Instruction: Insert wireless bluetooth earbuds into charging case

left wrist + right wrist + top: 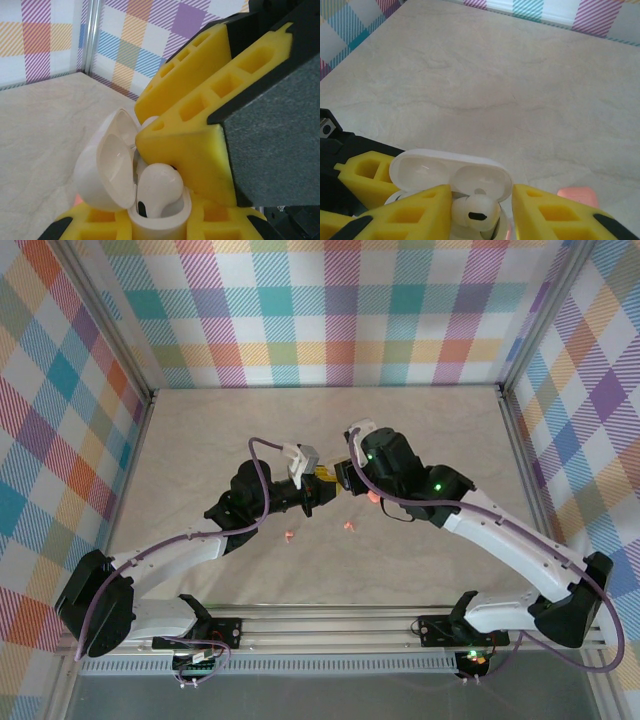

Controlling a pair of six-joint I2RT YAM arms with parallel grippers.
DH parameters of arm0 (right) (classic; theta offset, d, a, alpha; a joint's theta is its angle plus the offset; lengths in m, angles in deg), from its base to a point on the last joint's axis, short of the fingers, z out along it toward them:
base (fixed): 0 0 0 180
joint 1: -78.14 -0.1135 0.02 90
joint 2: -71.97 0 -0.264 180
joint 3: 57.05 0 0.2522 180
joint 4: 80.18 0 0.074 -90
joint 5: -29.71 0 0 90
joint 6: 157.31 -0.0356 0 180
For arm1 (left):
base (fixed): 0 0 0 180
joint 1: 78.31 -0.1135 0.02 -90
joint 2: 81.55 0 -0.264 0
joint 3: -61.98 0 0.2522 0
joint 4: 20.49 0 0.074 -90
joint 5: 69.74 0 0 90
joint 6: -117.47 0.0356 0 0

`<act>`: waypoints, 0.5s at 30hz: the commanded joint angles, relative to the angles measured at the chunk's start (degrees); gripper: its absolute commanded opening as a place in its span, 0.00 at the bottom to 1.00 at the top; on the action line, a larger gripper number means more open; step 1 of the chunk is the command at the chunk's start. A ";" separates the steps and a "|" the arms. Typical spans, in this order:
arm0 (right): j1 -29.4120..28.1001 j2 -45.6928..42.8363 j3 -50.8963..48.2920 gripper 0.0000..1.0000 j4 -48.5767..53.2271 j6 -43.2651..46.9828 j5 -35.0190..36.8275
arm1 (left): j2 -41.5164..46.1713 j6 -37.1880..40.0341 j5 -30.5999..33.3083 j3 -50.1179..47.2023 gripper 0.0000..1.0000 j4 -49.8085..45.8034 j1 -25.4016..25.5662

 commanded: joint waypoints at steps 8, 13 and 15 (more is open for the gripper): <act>-0.79 2.52 7.51 0.47 7.40 -6.07 -1.21 | 1.97 0.46 0.24 1.66 0.00 4.44 0.58; -0.75 3.91 10.52 0.48 9.58 -6.71 -2.29 | 1.88 0.47 0.05 1.50 0.00 4.47 0.47; -0.79 4.29 11.31 0.48 10.21 -7.09 -2.70 | 2.05 0.47 0.10 1.20 0.00 4.45 0.55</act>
